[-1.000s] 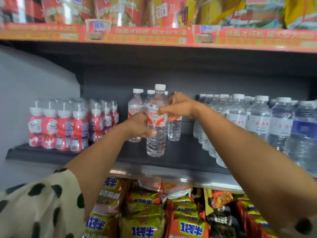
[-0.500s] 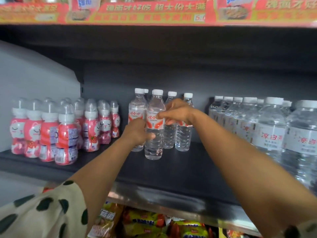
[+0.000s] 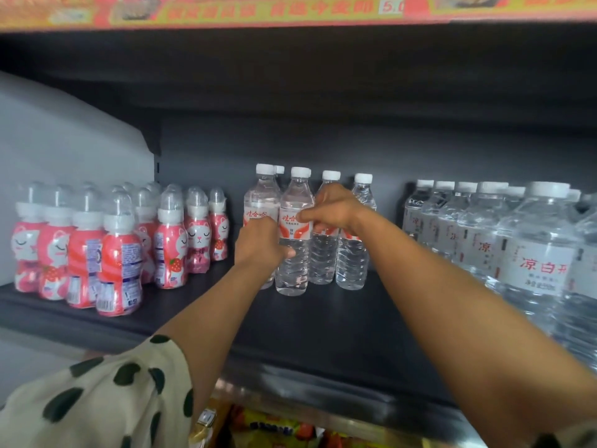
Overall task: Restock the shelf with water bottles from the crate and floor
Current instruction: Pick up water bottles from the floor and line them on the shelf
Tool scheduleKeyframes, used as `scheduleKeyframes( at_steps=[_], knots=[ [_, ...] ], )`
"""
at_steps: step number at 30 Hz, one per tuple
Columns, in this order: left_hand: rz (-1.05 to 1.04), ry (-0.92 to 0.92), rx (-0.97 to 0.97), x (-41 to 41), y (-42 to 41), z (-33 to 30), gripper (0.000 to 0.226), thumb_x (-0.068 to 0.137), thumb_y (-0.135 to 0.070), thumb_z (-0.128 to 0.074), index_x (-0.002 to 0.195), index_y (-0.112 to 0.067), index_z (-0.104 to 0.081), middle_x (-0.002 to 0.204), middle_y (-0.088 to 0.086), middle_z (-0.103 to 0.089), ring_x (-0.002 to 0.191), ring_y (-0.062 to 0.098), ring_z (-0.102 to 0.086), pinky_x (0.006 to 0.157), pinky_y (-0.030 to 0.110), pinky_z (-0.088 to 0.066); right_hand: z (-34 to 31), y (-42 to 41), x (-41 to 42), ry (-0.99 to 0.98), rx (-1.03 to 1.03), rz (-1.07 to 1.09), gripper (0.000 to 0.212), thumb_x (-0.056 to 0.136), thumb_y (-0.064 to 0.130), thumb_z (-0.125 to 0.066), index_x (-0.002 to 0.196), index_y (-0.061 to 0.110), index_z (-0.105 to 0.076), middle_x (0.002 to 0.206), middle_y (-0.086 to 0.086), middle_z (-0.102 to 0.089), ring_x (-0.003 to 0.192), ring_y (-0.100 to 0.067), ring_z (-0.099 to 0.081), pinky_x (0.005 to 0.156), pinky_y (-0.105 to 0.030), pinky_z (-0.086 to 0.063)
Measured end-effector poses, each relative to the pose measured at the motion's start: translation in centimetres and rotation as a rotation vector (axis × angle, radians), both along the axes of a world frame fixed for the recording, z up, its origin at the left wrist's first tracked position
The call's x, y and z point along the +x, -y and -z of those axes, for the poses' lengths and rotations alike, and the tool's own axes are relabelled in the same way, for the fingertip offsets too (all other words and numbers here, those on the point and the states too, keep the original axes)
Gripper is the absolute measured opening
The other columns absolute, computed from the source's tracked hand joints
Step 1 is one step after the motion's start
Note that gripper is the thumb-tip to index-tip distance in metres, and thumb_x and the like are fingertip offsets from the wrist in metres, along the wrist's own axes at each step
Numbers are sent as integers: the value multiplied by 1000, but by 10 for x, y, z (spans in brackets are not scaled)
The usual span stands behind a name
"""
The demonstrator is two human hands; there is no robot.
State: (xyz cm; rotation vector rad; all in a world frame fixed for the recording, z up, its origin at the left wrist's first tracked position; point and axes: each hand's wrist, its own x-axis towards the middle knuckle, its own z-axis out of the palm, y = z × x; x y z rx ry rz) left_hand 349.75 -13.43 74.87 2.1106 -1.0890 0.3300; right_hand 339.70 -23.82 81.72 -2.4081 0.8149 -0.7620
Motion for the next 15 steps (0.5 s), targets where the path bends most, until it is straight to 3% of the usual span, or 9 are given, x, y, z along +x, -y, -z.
scheduleKeyframes(
  at_steps=[5,9,10,13,15],
  knots=[
    [-12,-3,-3,2,2,1,44,71,-34,-84,63,-13,-46,75,5,-58,85,27,-66,64,29,-44,-1,-1,3,-31,-28,21,30,77,26,-77,93,2,-68,71,-6,-70,57,-10,-63,54,-25,-50],
    [22,28,37,1,-5,-1,45,72,-32,-83,61,-14,-43,76,5,-56,85,27,-65,67,31,-46,-2,-10,-3,-77,-57,27,30,79,27,-76,94,4,-65,75,-4,-66,61,-12,-63,45,-17,-44],
    [32,43,59,-1,-9,-2,43,73,-31,-83,63,-14,-45,77,4,-55,85,26,-65,69,32,-48,-1,-14,-6,-88,-61,21,33,78,28,-77,96,5,-64,81,-5,-66,68,-15,-65,49,-17,-46],
    [54,123,129,-9,-27,-6,36,75,-25,-81,72,-12,-48,83,5,-56,85,25,-61,70,32,-48,5,-33,-23,-200,-192,59,53,76,30,-78,117,6,-56,109,-4,-59,98,-21,-58,79,-27,-48],
    [66,195,163,-19,-41,-6,26,79,-17,-75,77,-12,-49,88,6,-57,88,28,-61,71,33,-47,14,-52,-38,-341,-364,109,49,80,24,-74,121,11,-51,116,-4,-57,100,-21,-54,79,-28,-42]
  ],
)
